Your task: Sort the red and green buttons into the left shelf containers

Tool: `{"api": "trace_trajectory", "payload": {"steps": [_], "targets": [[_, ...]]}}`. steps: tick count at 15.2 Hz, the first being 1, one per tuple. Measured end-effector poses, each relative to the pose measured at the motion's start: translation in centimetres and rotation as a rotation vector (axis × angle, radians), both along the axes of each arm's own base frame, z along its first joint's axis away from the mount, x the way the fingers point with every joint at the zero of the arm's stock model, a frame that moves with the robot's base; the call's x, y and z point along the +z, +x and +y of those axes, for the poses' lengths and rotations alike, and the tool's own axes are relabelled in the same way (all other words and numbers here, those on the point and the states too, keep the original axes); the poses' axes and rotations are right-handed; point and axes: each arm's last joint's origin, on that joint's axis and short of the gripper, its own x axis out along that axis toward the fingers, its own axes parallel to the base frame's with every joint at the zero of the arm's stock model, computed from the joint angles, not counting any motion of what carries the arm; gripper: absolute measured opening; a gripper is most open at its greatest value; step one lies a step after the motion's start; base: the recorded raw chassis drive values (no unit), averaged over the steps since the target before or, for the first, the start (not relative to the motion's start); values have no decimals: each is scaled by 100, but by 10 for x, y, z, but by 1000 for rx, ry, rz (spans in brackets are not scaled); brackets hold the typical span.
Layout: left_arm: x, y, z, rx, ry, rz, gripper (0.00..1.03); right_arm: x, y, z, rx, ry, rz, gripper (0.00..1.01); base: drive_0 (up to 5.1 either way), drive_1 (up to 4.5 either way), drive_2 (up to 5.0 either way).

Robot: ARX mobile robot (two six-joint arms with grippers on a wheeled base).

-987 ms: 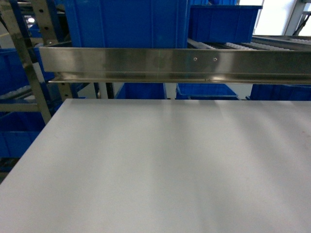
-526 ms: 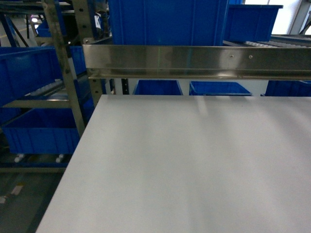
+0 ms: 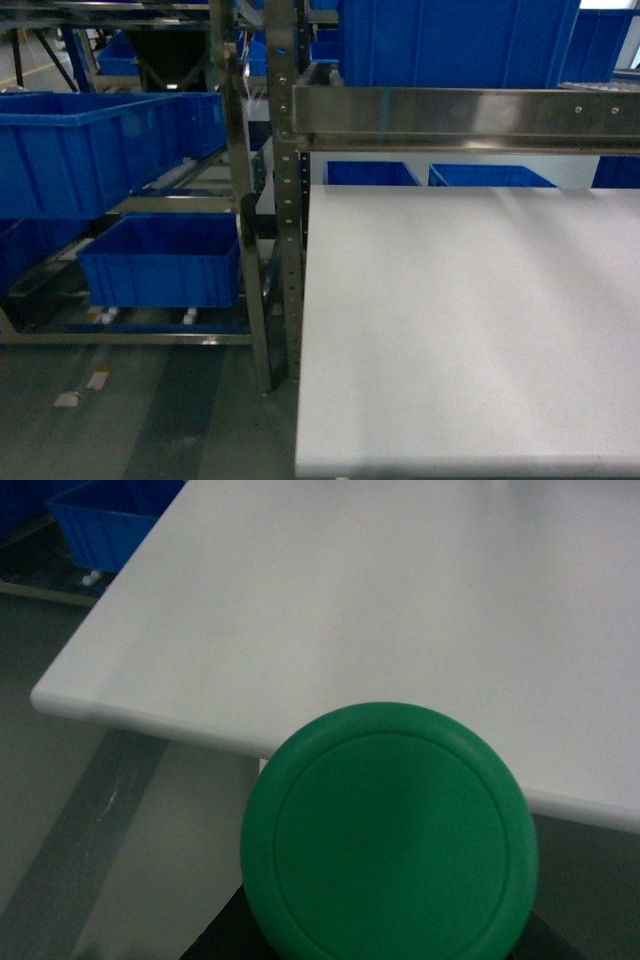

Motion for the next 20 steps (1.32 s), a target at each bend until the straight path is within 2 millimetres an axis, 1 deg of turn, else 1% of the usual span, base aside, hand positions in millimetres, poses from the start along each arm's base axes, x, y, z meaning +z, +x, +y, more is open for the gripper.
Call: {"api": "trace_trajectory", "payload": {"steps": [6, 16, 20], "targets": [[0, 0, 0, 0, 0, 0, 30, 0, 0, 0, 0, -1, -1, 26, -490, 115, 347], [0, 0, 0, -3, 2, -1, 30, 0, 0, 0, 1, 0, -1, 26, -501, 240, 240], [0, 0, 0, -3, 3, -1, 30, 0, 0, 0, 1, 0, 1, 26, -470, 373, 107]]}}
